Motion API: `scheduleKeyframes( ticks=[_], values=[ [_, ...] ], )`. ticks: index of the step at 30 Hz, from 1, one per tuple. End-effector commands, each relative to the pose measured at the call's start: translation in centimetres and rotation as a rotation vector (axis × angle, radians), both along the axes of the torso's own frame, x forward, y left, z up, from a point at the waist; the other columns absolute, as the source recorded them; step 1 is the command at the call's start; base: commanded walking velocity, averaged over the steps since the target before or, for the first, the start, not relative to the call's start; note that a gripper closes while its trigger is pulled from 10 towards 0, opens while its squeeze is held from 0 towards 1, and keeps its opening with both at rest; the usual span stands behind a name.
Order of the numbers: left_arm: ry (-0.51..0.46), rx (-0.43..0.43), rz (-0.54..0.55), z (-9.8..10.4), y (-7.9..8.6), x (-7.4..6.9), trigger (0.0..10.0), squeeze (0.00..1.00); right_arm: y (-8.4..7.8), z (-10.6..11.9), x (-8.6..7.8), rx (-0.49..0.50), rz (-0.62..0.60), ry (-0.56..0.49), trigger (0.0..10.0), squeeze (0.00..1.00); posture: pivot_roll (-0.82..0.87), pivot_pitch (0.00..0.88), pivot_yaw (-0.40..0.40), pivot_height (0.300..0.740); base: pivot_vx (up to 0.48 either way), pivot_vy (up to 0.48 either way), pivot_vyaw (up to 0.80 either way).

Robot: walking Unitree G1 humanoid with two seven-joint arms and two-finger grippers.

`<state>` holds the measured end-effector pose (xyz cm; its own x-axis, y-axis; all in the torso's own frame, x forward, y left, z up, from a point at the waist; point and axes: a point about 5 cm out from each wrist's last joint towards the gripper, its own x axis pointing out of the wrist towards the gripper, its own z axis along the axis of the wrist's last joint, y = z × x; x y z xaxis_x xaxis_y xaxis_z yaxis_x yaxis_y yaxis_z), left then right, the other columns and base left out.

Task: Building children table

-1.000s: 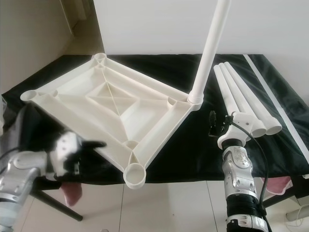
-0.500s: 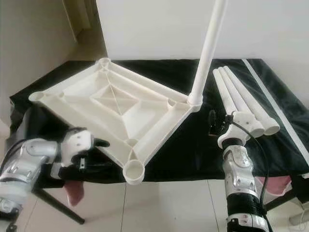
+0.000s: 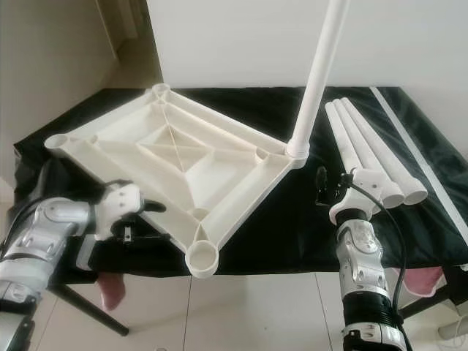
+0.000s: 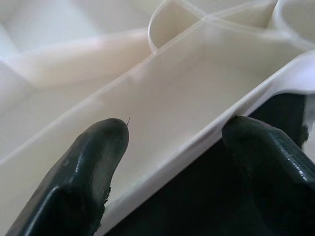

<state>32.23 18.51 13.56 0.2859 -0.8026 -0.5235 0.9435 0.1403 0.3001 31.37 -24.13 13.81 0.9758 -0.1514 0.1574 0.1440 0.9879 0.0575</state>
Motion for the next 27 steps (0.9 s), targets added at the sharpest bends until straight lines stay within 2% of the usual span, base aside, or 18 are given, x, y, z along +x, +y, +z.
scheduleKeyframes(
  ticks=[1,3,9,12,14,15,16,18,23,24,27],
  values=[
    [-0.141,-0.014,0.186,0.4,0.4,1.2,10.0,0.0,0.1,-0.1,0.1,0.005,0.003,0.005,10.0,0.0,-0.01,0.037,0.024,0.74,0.0,0.0,0.0],
    [-0.118,0.065,0.158,0.1,0.5,1.4,10.0,0.0,0.3,-0.1,0.0,0.001,0.009,-0.001,10.0,0.0,-0.02,0.046,0.049,0.74,0.0,0.0,0.0],
    [-0.025,0.161,0.181,-0.6,1.2,1.9,10.0,0.0,0.5,-0.1,-0.2,-0.003,0.007,-0.008,10.0,0.0,-0.02,0.054,0.065,0.74,0.0,0.0,0.0],
    [0.037,0.197,0.305,-0.8,2.0,2.8,10.0,0.0,0.5,-0.1,-0.4,-0.005,-0.004,-0.015,10.0,0.0,-0.02,0.06,0.088,0.74,0.0,0.0,0.0],
    [0.052,0.195,0.346,-0.8,2.2,3.0,10.0,0.0,0.4,-0.1,-0.5,0.001,-0.014,-0.02,10.0,0.0,-0.02,0.06,0.102,0.74,0.0,0.0,0.0],
    [0.064,0.181,0.417,-0.9,2.6,3.3,10.0,0.0,0.4,-0.2,-0.6,0.01,-0.03,-0.024,10.0,0.0,-0.02,0.061,0.11,0.74,0.0,0.0,0.0],
    [0.064,0.181,0.417,-0.9,2.6,3.3,10.0,0.0,0.4,-0.2,-0.6,0.01,-0.03,-0.024,10.0,0.0,-0.02,0.061,0.11,0.74,0.0,0.0,0.0],
    [0.086,0.137,0.504,-1.0,2.9,3.6,10.0,0.0,0.7,-0.3,-0.6,0.017,-0.031,-0.025,10.0,0.0,-0.02,0.059,0.117,0.74,0.0,0.0,0.0],
    [0.09,0.093,0.577,-1.0,3.1,3.7,10.0,0.0,1.1,-0.4,-0.7,0.021,-0.026,-0.025,10.0,0.0,-0.01,0.059,0.116,0.74,0.0,0.0,0.0],
    [0.075,0.05,0.633,-1.0,3.2,3.7,10.0,0.0,1.3,-0.5,-0.6,0.027,-0.021,-0.019,10.0,0.0,0.0,0.063,0.103,0.74,0.0,0.0,0.0],
    [0.071,0.037,0.646,-1.1,3.2,3.7,10.0,0.0,1.4,-0.6,-0.6,0.029,-0.018,-0.018,10.0,0.0,0.0,0.062,0.097,0.74,0.0,0.0,0.0]
  ],
)
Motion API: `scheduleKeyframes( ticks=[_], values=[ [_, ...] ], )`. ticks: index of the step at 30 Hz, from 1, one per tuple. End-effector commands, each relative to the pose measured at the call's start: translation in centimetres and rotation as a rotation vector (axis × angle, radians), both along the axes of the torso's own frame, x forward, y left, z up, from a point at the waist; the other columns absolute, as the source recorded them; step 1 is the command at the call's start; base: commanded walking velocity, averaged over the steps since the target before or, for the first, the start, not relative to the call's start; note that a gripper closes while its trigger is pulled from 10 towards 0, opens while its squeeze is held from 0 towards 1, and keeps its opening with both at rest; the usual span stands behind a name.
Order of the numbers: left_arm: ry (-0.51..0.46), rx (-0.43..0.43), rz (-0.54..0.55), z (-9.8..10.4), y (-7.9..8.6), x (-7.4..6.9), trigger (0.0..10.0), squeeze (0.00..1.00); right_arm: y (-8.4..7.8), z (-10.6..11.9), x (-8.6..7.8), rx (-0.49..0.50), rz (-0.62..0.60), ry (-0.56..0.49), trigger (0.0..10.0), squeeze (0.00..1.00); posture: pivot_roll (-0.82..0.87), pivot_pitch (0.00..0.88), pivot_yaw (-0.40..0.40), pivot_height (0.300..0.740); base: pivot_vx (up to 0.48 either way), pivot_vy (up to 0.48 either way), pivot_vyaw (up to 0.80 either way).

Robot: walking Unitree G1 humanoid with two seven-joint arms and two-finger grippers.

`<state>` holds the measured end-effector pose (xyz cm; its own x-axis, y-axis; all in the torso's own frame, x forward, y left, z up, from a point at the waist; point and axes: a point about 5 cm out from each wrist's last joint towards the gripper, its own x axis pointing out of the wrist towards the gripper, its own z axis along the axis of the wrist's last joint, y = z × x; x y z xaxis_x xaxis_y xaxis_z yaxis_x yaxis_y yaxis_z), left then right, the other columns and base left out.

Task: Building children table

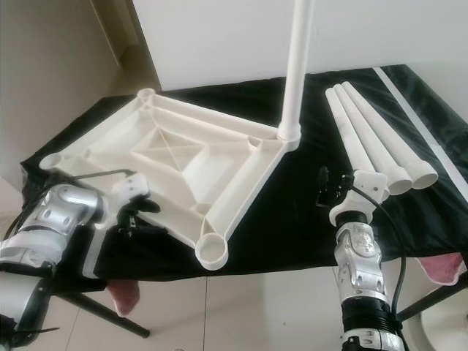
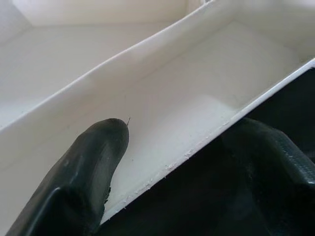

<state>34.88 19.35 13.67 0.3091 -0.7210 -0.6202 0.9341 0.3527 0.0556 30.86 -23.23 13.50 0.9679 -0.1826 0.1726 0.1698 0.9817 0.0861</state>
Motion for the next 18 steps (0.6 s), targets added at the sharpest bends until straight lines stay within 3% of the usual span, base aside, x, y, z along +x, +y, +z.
scheduleKeyframes(
  ticks=[1,4,11,15,16,18],
  values=[
    [-0.183,0.069,0.449,-1.3,2.3,1.1,10.0,0.0,0.6,-0.2,0.1,0.005,0.014,0.003,10.0,0.0,0.01,0.062,0.094,0.74,0.0,0.0,0.0],
    [-0.197,0.022,0.534,-1.1,2.3,1.1,10.0,0.0,0.9,0.0,0.7,0.005,0.032,0.002,10.0,0.0,0.02,0.064,0.082,0.74,0.0,0.0,0.0],
    [-0.208,-0.007,0.543,-1.3,1.0,0.3,10.0,0.0,1.4,0.1,1.0,0.009,0.048,0.001,10.0,0.0,0.04,0.067,0.073,0.74,0.0,0.0,0.0],
    [-0.144,-0.059,0.465,-2.2,-1.6,-1.5,10.0,0.0,1.6,-0.1,1.0,0.016,0.05,0.005,10.0,0.0,0.05,0.068,0.077,0.74,0.0,0.0,0.0],
    [-0.144,-0.059,0.465,-2.2,-1.6,-1.5,10.0,0.0,1.6,-0.1,1.0,0.016,0.05,0.005,10.0,0.0,0.05,0.068,0.077,0.74,0.0,0.0,0.0],
    [-0.113,-0.084,0.365,-2.5,-3.5,-2.9,10.0,0.0,1.7,-0.2,1.0,0.019,0.05,0.007,10.0,0.0,0.05,0.066,0.08,0.74,0.0,0.0,0.0]
  ],
)
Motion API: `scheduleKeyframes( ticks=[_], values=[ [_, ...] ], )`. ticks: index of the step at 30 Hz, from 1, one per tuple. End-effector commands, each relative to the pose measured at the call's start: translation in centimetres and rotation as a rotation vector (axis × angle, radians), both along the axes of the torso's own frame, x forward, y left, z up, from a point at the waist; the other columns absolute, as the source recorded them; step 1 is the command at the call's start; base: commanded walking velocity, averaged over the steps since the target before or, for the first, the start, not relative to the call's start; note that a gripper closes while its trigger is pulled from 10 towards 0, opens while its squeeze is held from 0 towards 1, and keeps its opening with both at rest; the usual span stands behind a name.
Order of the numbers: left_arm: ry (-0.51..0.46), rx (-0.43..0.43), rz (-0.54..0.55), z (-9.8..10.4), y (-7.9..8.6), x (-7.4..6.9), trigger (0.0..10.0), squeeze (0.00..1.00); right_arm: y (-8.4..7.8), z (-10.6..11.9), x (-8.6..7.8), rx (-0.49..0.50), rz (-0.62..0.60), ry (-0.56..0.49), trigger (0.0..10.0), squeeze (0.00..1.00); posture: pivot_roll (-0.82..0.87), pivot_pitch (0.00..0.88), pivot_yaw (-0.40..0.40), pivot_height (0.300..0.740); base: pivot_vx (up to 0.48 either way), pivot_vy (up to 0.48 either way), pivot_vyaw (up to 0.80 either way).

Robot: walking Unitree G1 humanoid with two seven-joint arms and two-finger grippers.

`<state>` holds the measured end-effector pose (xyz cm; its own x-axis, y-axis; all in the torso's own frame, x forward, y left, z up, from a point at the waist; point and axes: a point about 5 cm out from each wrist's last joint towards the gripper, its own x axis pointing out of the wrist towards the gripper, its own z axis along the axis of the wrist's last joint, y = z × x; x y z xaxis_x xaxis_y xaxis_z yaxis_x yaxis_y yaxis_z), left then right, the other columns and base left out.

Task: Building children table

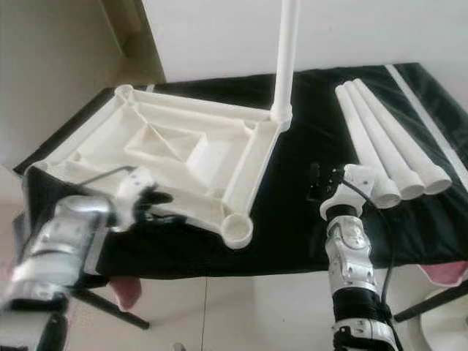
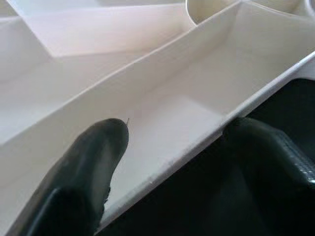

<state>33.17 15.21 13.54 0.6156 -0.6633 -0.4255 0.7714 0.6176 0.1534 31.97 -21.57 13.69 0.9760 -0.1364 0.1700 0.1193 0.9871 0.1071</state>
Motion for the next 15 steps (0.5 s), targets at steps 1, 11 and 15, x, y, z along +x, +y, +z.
scheduleKeyframes(
  ticks=[1,11,15],
  values=[
    [0.096,0.042,0.075,-2.4,0.7,-1.1,10.0,0.0,0.1,-0.4,-0.1,-0.002,-0.001,0.008,10.0,0.0,0.05,0.066,0.08,0.74,0.0,0.0,0.0],
    [0.034,0.006,-0.296,-0.1,-2.3,-3.8,10.0,0.0,0.0,-0.5,0.1,0.006,-0.011,0.002,10.0,0.0,0.04,0.04,0.094,0.74,0.0,0.0,0.0],
    [0.016,-0.056,-0.382,1.1,-2.5,-4.7,10.0,0.0,-0.4,-0.1,0.2,0.005,-0.041,-0.018,10.0,0.0,0.03,0.021,0.101,0.74,0.0,0.0,0.0]
  ],
)
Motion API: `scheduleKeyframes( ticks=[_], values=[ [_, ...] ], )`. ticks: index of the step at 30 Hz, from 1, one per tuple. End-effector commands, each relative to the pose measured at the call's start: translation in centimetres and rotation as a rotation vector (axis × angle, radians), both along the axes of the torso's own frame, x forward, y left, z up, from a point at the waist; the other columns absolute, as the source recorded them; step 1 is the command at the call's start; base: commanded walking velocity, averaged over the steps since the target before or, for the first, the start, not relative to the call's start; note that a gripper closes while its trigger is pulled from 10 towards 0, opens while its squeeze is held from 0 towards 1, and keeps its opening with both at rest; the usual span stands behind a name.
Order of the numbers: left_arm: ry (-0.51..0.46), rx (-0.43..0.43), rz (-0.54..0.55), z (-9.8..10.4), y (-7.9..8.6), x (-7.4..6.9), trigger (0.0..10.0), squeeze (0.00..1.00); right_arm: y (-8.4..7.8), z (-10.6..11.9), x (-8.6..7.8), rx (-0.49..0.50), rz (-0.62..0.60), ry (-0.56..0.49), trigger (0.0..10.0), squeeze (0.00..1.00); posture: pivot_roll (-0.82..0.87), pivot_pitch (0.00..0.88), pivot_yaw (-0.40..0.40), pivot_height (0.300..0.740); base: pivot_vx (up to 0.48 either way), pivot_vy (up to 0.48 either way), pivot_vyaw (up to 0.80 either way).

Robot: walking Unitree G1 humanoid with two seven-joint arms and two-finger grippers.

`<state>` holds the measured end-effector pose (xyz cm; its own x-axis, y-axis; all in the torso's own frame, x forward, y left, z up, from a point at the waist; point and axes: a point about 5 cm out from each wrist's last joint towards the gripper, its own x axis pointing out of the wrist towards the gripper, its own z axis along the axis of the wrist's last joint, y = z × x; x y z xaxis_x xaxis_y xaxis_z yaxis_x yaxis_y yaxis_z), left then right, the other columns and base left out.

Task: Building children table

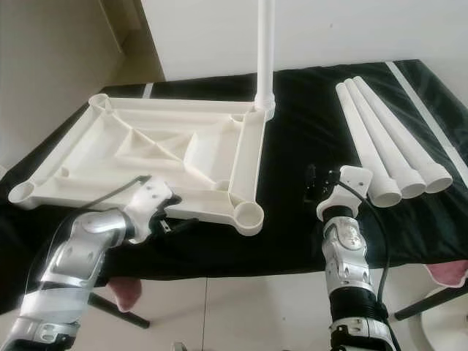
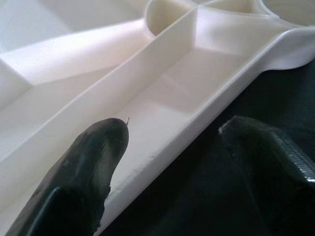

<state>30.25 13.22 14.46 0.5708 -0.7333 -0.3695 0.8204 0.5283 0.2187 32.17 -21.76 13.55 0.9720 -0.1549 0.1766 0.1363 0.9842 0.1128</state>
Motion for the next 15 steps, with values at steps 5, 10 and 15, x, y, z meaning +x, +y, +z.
scheduleKeyframes(
  ticks=[5,10,15],
  values=[
    [0.112,-0.108,-0.293,0.8,-1.4,-2.4,10.0,0.0,-0.6,0.4,0.0,-0.009,-0.052,-0.034,10.0,0.0,0.03,0.012,0.104,0.74,0.0,0.0,0.0],
    [-0.009,-0.333,-0.264,2.9,-4.5,-2.8,10.0,0.0,-1.7,1.9,0.0,-0.021,-0.151,-0.103,10.0,0.0,0.02,0.004,0.096,0.74,0.0,0.0,0.0],
    [-0.035,-0.426,-0.178,4.0,-7.6,-2.2,10.0,0.0,-3.4,2.5,-0.2,-0.035,-0.28,-0.092,10.0,0.0,0.02,0.002,0.072,0.74,0.0,0.0,0.0]
  ],
)
